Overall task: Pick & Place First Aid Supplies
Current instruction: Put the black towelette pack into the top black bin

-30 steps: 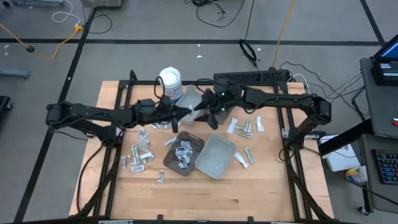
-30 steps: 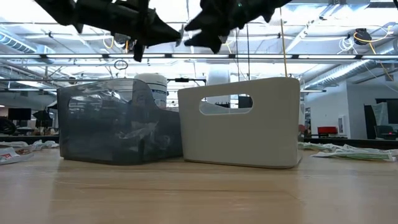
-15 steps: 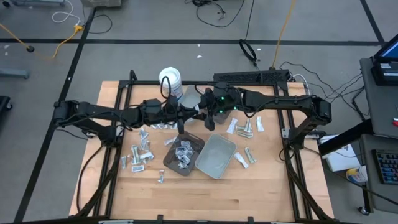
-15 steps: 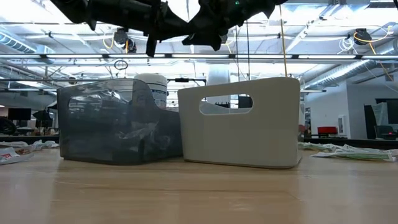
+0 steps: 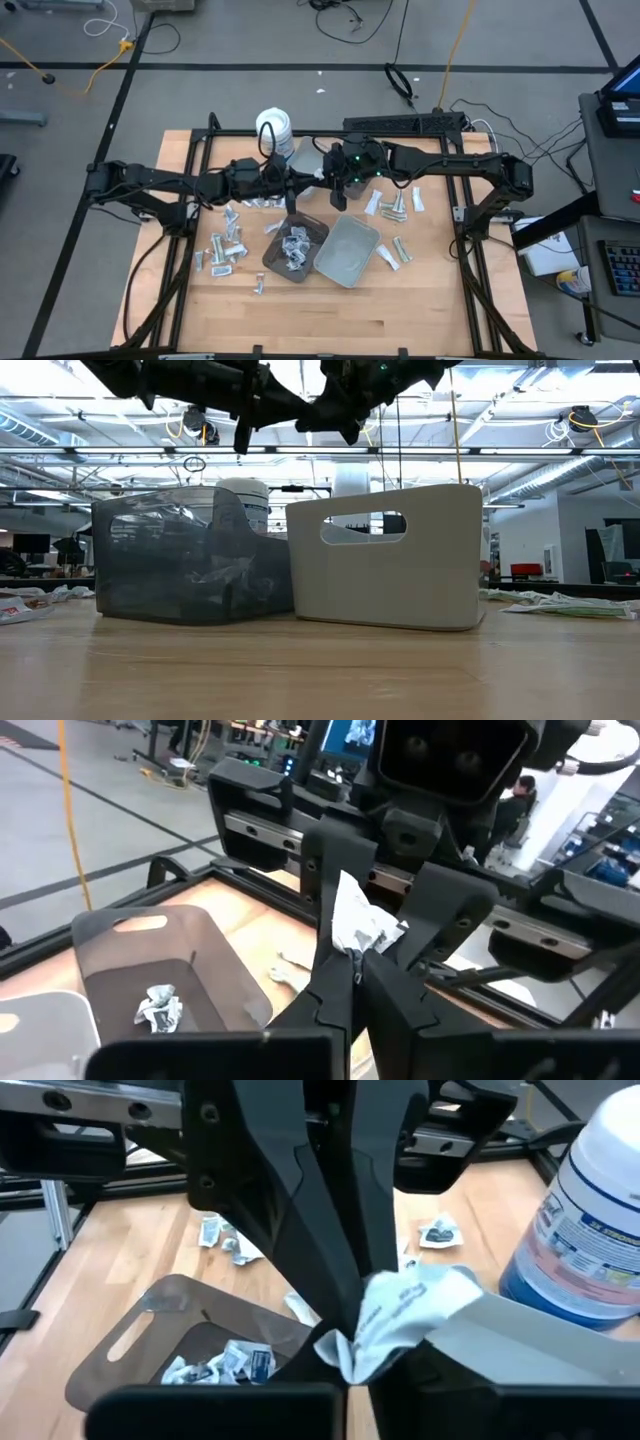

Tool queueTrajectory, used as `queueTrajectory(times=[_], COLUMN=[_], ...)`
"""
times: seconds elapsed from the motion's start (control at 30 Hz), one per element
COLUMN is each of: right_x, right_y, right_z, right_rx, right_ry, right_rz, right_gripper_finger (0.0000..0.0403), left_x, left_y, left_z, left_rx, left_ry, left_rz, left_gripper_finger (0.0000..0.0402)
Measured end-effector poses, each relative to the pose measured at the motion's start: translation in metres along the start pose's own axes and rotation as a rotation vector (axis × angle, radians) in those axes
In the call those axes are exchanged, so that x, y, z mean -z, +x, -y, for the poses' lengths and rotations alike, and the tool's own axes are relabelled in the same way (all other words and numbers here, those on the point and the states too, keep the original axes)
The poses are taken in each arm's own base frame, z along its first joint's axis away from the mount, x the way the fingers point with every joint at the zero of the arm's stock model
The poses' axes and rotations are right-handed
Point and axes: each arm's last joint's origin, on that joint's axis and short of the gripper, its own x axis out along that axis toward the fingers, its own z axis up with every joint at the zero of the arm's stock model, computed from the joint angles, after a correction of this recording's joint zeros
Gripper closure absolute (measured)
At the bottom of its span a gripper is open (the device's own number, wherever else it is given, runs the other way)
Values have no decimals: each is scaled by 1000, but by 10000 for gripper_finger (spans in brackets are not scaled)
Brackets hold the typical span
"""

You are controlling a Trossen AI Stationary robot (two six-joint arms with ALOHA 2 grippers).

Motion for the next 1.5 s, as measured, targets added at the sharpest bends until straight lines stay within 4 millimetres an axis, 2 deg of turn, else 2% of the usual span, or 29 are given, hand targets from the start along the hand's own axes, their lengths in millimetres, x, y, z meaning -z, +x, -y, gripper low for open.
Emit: queueTrajectory(times=[0.13, 0.3, 0.47, 0.63, 0.83, 1.07, 1.2, 1.5], right_x=[1, 1, 3, 7, 17, 31, 38, 68], right_y=[0, -5, -10, -18, -27, -39, -41, -15], right_z=[1, 8, 13, 19, 39, 65, 80, 104], right_rx=[4, 20, 36, 54, 201, 439, 498, 516], right_ry=[5, 18, 26, 35, 120, 161, 191, 255], right_rz=[-12, -22, -52, -110, -198, -327, -368, -512], right_gripper_finger=[402, 403, 403, 403, 403, 403, 403, 403], left_x=[-2, -6, 0, 4, 10, 10, 10, 10], left_y=[-2, -4, -10, -14, -16, -16, -16, -16], left_z=[-1, -8, -19, -28, -30, -28, -28, -28], left_rx=[18, 54, -25, -72, -99, -36, -35, -32], left_ry=[-51, -113, -147, -188, -223, -236, -236, -224], left_rz=[-7, -44, -156, -245, -310, -334, -334, -335], left_gripper_finger=[350, 294, 243, 216, 213, 232, 243, 249])
